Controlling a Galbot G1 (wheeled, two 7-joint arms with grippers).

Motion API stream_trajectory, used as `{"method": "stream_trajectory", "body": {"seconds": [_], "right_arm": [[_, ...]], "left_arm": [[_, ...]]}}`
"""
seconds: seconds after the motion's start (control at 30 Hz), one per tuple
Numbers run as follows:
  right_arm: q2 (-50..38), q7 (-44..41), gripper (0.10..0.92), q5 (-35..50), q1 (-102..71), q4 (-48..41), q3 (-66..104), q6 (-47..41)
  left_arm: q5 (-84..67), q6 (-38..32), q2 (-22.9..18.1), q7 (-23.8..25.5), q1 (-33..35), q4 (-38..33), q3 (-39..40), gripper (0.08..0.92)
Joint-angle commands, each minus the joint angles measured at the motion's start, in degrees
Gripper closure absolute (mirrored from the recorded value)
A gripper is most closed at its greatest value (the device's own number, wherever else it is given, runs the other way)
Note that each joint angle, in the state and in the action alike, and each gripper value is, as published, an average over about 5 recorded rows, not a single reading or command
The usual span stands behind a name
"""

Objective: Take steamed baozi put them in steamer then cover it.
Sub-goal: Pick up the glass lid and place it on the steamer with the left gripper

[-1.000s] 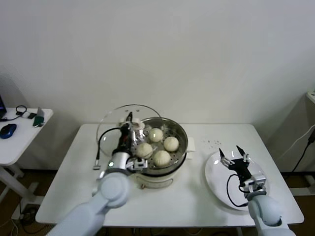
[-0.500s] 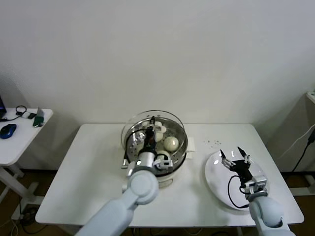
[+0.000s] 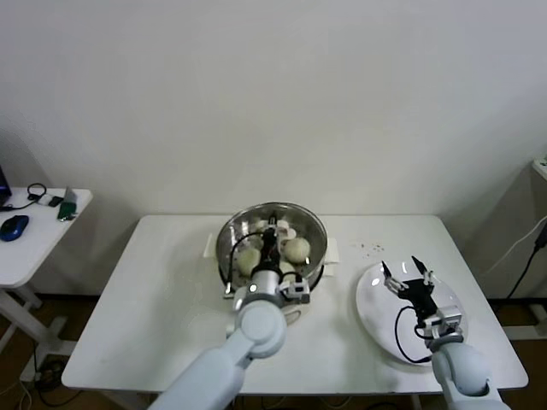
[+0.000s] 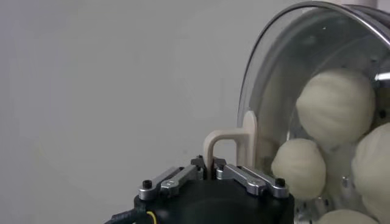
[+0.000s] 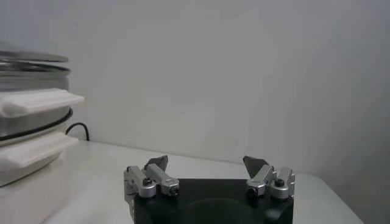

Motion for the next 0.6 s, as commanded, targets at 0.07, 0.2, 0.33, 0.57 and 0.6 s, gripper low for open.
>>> {"method": "stream_trajectory", "body": {"seconds": [0.07, 0.2, 0.33, 0.57, 0.6], "right_arm": [[0.26, -0.09, 0.203, -0.25, 0.0, -0.08, 0.11, 0.2], [0.45, -0.19, 0.203, -0.45, -0.04, -0.14, 0.13, 0.32], [0.59, -0.24, 0.203, -0.61, -0.02, -0.2, 0.17, 0.37], [0.89, -0.43, 0.203, -0.79, -0.07, -0.15, 0.35, 0.42], [0.9, -0.48, 0.203, -0.79, -0.09, -0.15, 0.4, 0.43]], "left_arm": [[0.96, 2.81, 0.05, -0.28, 0.2, 1.7, 0.17, 0.85], [1.01, 2.81, 0.53, -0.33, -0.14, 1.73, -0.05, 0.85], [0.61, 2.81, 0.83, -0.55, -0.56, 1.77, -0.07, 0.85], [0.26, 2.81, 0.84, -0.64, -0.35, 1.97, 0.23, 0.85], [0.21, 2.81, 0.87, -0.64, -0.33, 1.93, 0.22, 0.85]]}}
